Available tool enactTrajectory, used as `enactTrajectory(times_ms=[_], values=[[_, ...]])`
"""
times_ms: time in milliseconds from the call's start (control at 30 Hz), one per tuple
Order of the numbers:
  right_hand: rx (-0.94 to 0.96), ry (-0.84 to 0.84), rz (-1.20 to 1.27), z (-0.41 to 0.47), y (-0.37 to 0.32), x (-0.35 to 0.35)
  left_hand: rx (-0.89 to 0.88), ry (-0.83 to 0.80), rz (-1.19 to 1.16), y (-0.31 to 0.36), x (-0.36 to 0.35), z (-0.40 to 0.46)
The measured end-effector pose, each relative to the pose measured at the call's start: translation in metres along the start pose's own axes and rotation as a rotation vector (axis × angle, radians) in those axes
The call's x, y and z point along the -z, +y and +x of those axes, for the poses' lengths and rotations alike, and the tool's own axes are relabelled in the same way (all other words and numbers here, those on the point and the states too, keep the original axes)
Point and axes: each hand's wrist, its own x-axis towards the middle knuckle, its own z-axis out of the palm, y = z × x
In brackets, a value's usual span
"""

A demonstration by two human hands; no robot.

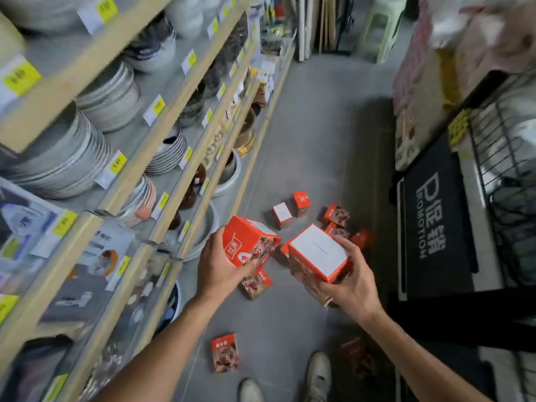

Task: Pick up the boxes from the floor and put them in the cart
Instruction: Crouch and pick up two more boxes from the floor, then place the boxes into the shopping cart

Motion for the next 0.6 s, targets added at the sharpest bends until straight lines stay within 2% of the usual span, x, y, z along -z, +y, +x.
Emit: enactTrajectory(times_ms=[167, 267, 400, 600], values=[[0.122, 0.029, -0.015, -0.024, -0.083, 0.027, -0.075, 0.095, 0.003, 0.06, 0.067, -0.018], [0.181, 0.052, -0.011, -0.042, -0.12, 0.038, -0.104, 0.093, -0.036, 0.081, 0.097, -0.031], [0.274, 0.071, -0.011, -0.058, -0.154, 0.047, -0.124, 0.104, -0.064, 0.097, 0.128, -0.043], [0.403, 0.043, 0.022, -0.061, -0.182, 0.046, -0.097, 0.225, -0.045, 0.115, 0.171, -0.072]])
